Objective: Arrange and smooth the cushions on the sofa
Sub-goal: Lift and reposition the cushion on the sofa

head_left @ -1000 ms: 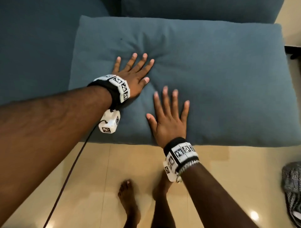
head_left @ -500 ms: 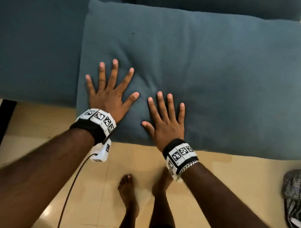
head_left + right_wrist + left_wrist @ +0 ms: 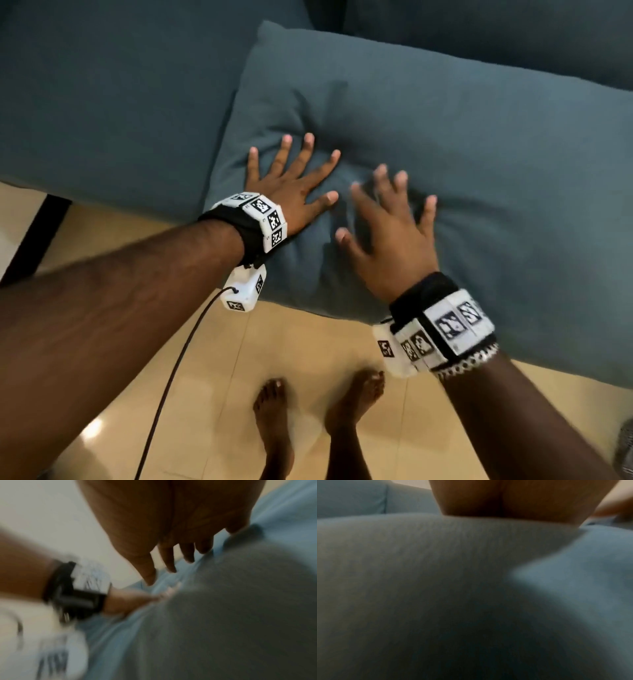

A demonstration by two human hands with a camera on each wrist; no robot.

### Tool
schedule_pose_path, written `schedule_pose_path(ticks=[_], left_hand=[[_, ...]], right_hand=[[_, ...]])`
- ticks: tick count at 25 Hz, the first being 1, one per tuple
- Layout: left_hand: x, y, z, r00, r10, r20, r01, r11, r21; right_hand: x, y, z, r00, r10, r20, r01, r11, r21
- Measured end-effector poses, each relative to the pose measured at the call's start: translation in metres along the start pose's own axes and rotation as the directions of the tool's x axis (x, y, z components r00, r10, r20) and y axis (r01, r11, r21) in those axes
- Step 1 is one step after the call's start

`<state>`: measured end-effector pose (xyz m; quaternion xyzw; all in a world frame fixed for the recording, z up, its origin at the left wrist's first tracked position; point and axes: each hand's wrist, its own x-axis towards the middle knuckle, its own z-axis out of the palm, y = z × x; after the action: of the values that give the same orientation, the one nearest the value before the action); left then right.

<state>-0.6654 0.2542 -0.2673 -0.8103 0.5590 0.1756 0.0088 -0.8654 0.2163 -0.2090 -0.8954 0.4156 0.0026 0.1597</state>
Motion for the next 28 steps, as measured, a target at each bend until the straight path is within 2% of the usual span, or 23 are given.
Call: schedule_pose_path(ticks=[1, 2, 3, 4, 5, 6, 7, 8, 9, 12, 13, 14, 15, 16, 17, 18, 20, 22, 23, 24, 25, 26, 28], left_hand=[[-0.003, -0.003, 0.003, 1.0, 0.001, -0.01, -0.001, 1.0, 0.002], [-0.004, -0.002, 0.004, 1.0, 0.01, -0.013, -0.009, 1.0, 0.005], [-0.002, -0.001, 0.004, 1.0, 0.015, -0.023, -0.015, 1.0, -0.005], [-0.002, -0.001, 0.007, 0.999, 0.018, -0.037, -0.018, 1.0, -0.014], [-0.002, -0.002, 0.008, 0.998, 0.022, -0.057, -0.023, 1.0, -0.016], [-0.003, -0.005, 0.009, 0.998, 0.026, -0.061, -0.027, 0.999, -0.02], [-0.004, -0.007, 0.008, 0.998, 0.032, -0.055, -0.033, 0.999, -0.024], [-0.007, -0.008, 0.009, 0.997, 0.046, -0.062, -0.047, 0.999, -0.019], [-0.009, -0.012, 0.009, 0.992, 0.066, -0.109, -0.068, 0.998, -0.016], [-0.033, -0.026, 0.01, 0.962, 0.002, -0.273, -0.018, 0.998, -0.057], [-0.046, -0.033, 0.015, 0.949, -0.151, -0.276, 0.113, 0.983, -0.147], [-0.061, -0.039, 0.024, 0.904, -0.37, -0.213, 0.293, 0.902, -0.318], [-0.076, -0.045, 0.031, 0.81, -0.58, -0.084, 0.459, 0.717, -0.525], [-0.087, -0.051, 0.037, 0.715, -0.696, 0.064, 0.537, 0.489, -0.688], [-0.095, -0.053, 0.041, 0.673, -0.718, 0.177, 0.537, 0.31, -0.784], [-0.101, -0.055, 0.044, 0.665, -0.71, 0.23, 0.516, 0.215, -0.829], [-0.097, -0.055, 0.04, 0.679, -0.695, 0.237, 0.499, 0.199, -0.844], [-0.094, -0.051, 0.034, 0.68, -0.698, 0.225, 0.497, 0.212, -0.842], [-0.093, -0.05, 0.03, 0.677, -0.704, 0.214, 0.498, 0.224, -0.838], [-0.093, -0.048, 0.025, 0.68, -0.704, 0.204, 0.498, 0.239, -0.833], [-0.094, -0.045, 0.021, 0.684, -0.701, 0.201, 0.501, 0.251, -0.829], [-0.095, -0.045, 0.016, 0.689, -0.697, 0.2, 0.502, 0.259, -0.825], [-0.092, -0.044, 0.009, 0.714, -0.677, 0.178, 0.479, 0.288, -0.829]], right_hand=[[-0.001, -0.011, -0.019, 0.976, -0.029, -0.214, 0.061, 0.987, 0.147], [-0.007, -0.02, -0.039, 0.891, 0.0, -0.454, 0.109, 0.971, 0.214], [-0.011, -0.024, -0.047, 0.794, 0.042, -0.606, 0.11, 0.971, 0.211], [-0.011, -0.025, -0.044, 0.767, 0.015, -0.641, 0.111, 0.981, 0.157], [-0.006, -0.024, -0.031, 0.835, -0.064, -0.546, 0.09, 0.996, 0.021], [0.001, -0.021, -0.006, 0.937, -0.11, -0.331, 0.075, 0.99, -0.119], [0.006, -0.013, 0.02, 0.989, -0.099, -0.113, 0.073, 0.972, -0.221], [0.011, -0.002, 0.039, 0.997, -0.07, 0.016, 0.072, 0.967, -0.244], [0.017, 0.005, 0.047, 0.997, -0.048, 0.063, 0.061, 0.97, -0.234], [0.021, 0.003, 0.039, 0.999, -0.054, -0.001, 0.053, 0.981, -0.189], [0.019, 0.0, 0.034, 0.999, -0.05, -0.005, 0.049, 0.983, -0.175], [0.019, 0.0, 0.034, 0.999, -0.051, 0.016, 0.053, 0.984, -0.171], [0.02, -0.003, 0.034, 0.998, -0.057, 0.041, 0.063, 0.983, -0.172], [0.022, -0.005, 0.034, 0.997, -0.05, 0.064, 0.06, 0.983, -0.176], [0.02, -0.007, 0.031, 0.996, -0.04, 0.075, 0.053, 0.983, -0.175], [0.017, -0.012, 0.027, 0.997, -0.034, 0.068, 0.044, 0.987, -0.156], [0.002, -0.03, 0.008, 0.995, -0.048, -0.087, 0.047, 0.999, -0.015], [-0.015, -0.054, 0.0, 0.928, -0.057, -0.367, 0.115, 0.984, 0.138], [-0.019, -0.063, 0.007, 0.892, -0.139, -0.43, 0.195, 0.977, 0.088], [-0.021, -0.07, 0.022, 0.887, -0.259, -0.382, 0.264, 0.964, -0.041], [-0.02, -0.071, 0.041, 0.906, -0.348, -0.241, 0.305, 0.931, -0.2], [-0.016, -0.07, 0.055, 0.933, -0.341, -0.119, 0.301, 0.916, -0.266], [-0.009, -0.078, 0.056, 0.955, -0.268, -0.126, 0.248, 0.956, -0.158]])
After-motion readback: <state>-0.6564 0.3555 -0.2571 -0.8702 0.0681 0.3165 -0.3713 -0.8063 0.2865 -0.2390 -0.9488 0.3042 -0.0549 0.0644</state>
